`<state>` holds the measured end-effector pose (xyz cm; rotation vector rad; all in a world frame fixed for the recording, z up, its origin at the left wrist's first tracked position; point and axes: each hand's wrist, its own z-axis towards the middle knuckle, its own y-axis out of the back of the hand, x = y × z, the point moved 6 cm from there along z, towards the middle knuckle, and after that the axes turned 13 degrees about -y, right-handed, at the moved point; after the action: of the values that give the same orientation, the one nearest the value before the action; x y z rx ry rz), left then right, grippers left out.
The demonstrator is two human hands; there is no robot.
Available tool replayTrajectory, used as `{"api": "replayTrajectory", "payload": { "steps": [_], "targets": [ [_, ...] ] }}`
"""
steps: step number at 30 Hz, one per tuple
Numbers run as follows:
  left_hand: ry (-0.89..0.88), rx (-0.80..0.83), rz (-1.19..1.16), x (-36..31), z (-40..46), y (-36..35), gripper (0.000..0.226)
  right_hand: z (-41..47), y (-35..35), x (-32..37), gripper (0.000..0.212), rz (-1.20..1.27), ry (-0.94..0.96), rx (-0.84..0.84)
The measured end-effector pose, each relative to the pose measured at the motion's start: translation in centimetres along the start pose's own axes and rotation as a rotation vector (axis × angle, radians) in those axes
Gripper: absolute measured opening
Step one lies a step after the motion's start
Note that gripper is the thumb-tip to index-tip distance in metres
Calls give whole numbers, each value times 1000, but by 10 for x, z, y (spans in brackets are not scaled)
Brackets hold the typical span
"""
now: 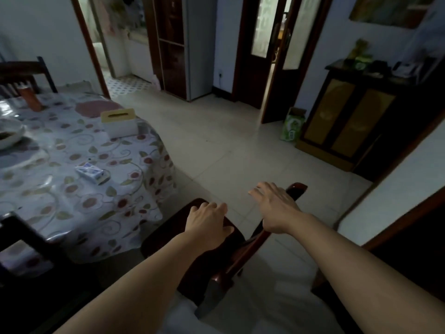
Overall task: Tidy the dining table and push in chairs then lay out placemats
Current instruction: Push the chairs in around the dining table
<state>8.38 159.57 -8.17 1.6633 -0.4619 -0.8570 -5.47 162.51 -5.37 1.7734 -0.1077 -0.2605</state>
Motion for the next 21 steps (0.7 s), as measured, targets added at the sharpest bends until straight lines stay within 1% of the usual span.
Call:
{"api": "replayTrajectory", "payload": {
  "steps": [2,7,11,15,18,19,21],
  "targets": [
    [-24,18,-16,-14,13,-7,49,3,-7,-17,75,-7,-15,9],
    [-41,84,-5,-42,37,-28,55,19,-38,-45,79,-58,21,133],
    [25,142,2,-49,55,-44,63,41,-63,-60,80,-118,113,197],
    [141,188,-29,-62,70,-60,66,66,-84,-72,79,-159,268,176],
    [230,217,-79,-73,74,-73,59,78,-98,-75,68,-154,394,144],
    [256,227,-90,-75,73,-77,55,80,-99,-74,62,-144,434,124],
    [318,221,-89,-77,69,-85,45,81,-96,-72,41,-116,520,66]
  ]
}}
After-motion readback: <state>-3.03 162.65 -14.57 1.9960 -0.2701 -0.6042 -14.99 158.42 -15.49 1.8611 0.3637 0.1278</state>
